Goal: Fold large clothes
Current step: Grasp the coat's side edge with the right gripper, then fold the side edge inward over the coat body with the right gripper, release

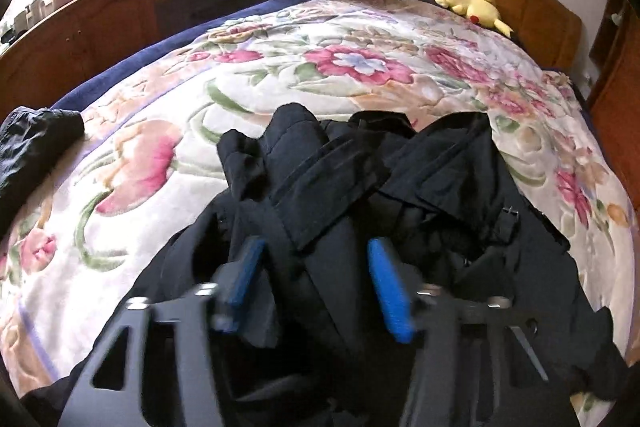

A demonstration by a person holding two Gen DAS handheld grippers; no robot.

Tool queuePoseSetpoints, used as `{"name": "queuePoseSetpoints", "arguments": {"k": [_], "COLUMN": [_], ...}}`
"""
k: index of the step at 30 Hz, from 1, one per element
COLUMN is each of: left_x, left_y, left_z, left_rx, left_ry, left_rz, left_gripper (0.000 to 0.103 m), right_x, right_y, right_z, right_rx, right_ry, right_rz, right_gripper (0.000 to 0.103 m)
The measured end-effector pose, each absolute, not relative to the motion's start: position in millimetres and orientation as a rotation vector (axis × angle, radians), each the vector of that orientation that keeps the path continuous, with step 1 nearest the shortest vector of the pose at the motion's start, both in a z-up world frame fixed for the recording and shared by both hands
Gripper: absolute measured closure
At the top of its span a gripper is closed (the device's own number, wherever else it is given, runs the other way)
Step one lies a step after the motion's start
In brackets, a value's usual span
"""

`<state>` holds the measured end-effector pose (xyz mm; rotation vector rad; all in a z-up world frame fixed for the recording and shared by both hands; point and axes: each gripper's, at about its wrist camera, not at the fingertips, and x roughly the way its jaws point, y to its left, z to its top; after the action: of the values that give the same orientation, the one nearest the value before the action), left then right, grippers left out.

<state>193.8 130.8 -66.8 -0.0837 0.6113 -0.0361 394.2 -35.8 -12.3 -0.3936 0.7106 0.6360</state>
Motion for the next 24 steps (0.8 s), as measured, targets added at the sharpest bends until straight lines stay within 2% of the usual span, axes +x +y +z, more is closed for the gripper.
{"name": "queuePoseSetpoints", "arguments": {"k": [2, 7, 16, 20, 24], "left_x": [193, 190, 194, 196, 197], "left_y": [129, 123, 104, 99, 95], "left_z": [-66, -63, -60, -60, -61], "left_rx": [-0.084, -0.077, -0.066, -0.056, -0.058], "left_ry": [0.609, 0.595, 0.586, 0.586, 0.585], "left_rz": [-0.041, -0.053, -0.083, -0.090, -0.097], "left_gripper": [0.022, 0.022, 0.022, 0.022, 0.022], "right_x": [393, 374, 296, 260, 235], "right_y": [-36, -60, -163, -207, -229], "right_z": [-13, 2, 39, 9, -38], "right_rx": [-0.401, -0.388, -0.245, -0.171, -0.202], "right_ry": [0.723, 0.630, 0.425, 0.502, 0.635], "right_rz": [0.628, 0.609, 0.548, 0.554, 0.515], "right_gripper": [0.092, 0.096, 0.096, 0.095, 0.090]}}
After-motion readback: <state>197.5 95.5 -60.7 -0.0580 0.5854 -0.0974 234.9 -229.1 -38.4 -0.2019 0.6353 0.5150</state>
